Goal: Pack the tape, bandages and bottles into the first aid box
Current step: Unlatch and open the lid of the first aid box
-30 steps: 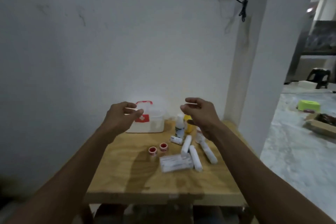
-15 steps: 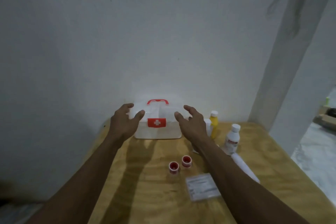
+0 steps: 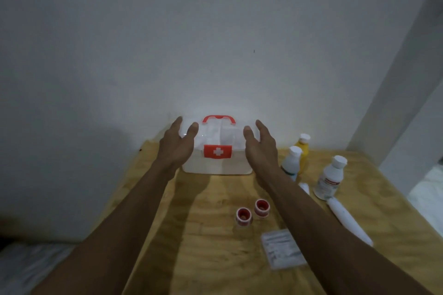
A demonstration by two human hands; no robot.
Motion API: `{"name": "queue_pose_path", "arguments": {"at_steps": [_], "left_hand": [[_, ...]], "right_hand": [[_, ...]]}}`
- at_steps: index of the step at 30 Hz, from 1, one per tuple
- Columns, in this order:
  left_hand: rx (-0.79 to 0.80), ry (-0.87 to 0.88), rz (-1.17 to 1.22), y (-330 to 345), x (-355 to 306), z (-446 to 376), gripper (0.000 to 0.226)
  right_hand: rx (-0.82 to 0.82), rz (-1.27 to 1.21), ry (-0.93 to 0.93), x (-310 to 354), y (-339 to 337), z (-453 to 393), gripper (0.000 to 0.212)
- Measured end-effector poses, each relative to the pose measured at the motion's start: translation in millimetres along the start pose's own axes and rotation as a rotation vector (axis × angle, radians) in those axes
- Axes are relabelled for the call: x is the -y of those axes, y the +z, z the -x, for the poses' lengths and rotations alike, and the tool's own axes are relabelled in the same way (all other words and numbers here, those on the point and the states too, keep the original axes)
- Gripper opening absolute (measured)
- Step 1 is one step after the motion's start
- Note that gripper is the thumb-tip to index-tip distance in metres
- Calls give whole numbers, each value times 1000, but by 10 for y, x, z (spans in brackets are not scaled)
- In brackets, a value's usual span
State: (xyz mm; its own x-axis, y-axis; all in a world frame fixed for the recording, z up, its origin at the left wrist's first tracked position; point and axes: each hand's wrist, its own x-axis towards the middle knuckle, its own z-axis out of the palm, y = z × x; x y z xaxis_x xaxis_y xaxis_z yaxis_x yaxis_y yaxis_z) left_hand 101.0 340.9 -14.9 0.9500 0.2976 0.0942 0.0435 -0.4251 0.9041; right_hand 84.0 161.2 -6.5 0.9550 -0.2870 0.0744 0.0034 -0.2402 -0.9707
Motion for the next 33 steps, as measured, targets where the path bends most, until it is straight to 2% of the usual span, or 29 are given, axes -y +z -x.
{"name": "queue_pose_path", "arguments": {"at_steps": [11,13,15,17,20,23,26,33], "left_hand": [[-36,2,7,-112,28,447,65],[-35,9,-26,-116,7,456,68],[-48,48,-88,-110,-48,439,70],[-66,83,-146,-96,-131,400,68],[-43,128,-219,-43,-204,300,62],[1,127,-304,-8,-169,204,61],[18,101,-329,5,-106,173,62],[-20,107,-340,20,-75,188,61]], "right_hand": [[6,28,12,-28,-106,362,55],[-77,0,10,-7,-50,446,58],[-233,-61,9,38,62,594,59],[-332,-163,82,93,209,748,62],[-317,-384,330,184,418,879,69],[-349,-470,467,201,555,869,69],[-374,-498,501,146,643,826,63],[-334,-528,449,-8,678,839,47]]}}
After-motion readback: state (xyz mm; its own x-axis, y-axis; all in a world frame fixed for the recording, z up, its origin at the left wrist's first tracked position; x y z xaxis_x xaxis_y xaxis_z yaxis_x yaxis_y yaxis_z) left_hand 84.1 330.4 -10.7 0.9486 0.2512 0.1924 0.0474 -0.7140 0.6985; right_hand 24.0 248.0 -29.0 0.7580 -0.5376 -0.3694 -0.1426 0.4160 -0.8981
